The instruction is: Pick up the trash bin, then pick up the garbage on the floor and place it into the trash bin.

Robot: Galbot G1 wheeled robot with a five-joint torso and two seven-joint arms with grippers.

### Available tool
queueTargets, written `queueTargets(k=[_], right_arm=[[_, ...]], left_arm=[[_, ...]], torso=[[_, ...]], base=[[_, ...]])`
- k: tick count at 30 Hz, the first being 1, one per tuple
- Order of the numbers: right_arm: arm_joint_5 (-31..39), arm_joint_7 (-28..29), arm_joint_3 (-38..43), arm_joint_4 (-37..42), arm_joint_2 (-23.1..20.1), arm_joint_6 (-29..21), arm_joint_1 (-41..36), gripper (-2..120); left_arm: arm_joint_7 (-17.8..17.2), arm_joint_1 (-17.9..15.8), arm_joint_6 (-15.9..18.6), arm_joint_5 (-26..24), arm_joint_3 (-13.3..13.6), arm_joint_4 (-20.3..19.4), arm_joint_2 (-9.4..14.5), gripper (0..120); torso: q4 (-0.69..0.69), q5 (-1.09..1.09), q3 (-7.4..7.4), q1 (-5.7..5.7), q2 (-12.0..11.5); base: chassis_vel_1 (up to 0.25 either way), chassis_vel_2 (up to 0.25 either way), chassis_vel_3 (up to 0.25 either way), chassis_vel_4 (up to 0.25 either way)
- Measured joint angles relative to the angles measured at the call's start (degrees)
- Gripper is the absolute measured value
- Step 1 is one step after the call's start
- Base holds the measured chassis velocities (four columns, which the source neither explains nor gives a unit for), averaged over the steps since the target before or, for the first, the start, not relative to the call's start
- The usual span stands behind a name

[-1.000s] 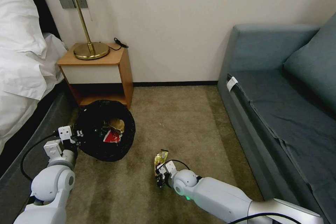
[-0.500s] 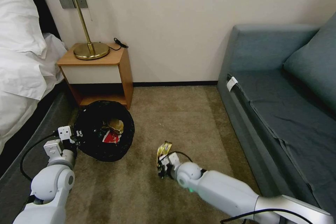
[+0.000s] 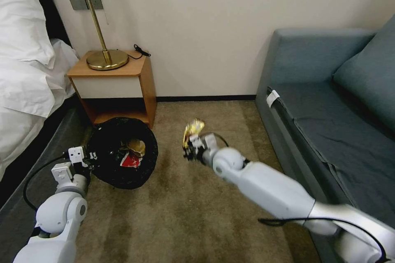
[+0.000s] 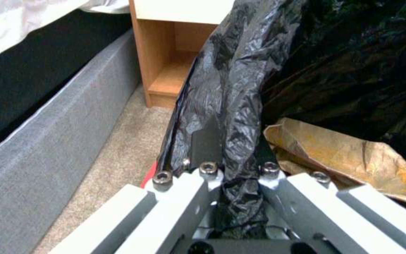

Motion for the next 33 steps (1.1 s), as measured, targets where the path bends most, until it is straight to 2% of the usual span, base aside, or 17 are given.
queueTargets(k=[4, 8, 14, 22, 30, 33], right_arm=[[1.9, 0.9, -0.4, 4.0, 0.8, 0.0, 2.9, 0], [8.5, 3.2, -2.0, 9.9, 2.3, 0.3, 5.1, 0], [15.4, 3.1, -5.0, 16.4, 4.1, 0.6, 5.2, 0], [15.1, 1.2, -8.6, 17.5, 5.0, 1.8, 2.8, 0], [11.2, 0.1, -9.7, 13.7, 5.1, 2.5, -0.4, 0], [10.8, 0.2, -9.4, 13.1, 5.1, 2.5, -1.0, 5]], left_arm=[[0.0, -0.1, 0.0, 0.0, 0.3, 0.0, 0.0, 1], [0.0, 0.3, 0.0, 0.1, 0.7, -0.5, -0.4, 1], [0.0, 0.6, 0.1, 0.2, 0.7, -0.9, -0.6, 1], [-0.2, 0.6, 0.3, 0.4, 0.8, -1.1, -1.1, 1], [-0.3, 1.8, 0.6, 0.4, 0.8, -2.4, -1.7, 1], [-0.3, 2.0, 0.6, 0.4, 0.7, -2.5, -1.7, 1]], torso=[[0.0, 0.0, 0.0, 0.0, 0.0], [0.0, -0.01, 0.0, 0.0, 0.0], [0.01, 0.0, 0.0, -0.01, 0.0], [0.0, 0.0, 0.0, -0.01, 0.0], [0.0, 0.0, 0.0, 0.0, 0.0], [0.0, 0.01, 0.0, -0.01, 0.0]], base=[[0.0, 0.0, 0.0, 0.0], [0.0, 0.0, 0.0, 0.0], [0.0, 0.0, 0.0, 0.0], [0.0, 0.0, 0.0, 0.0], [0.0, 0.0, 0.0, 0.0], [0.0, 0.0, 0.0, 0.0]])
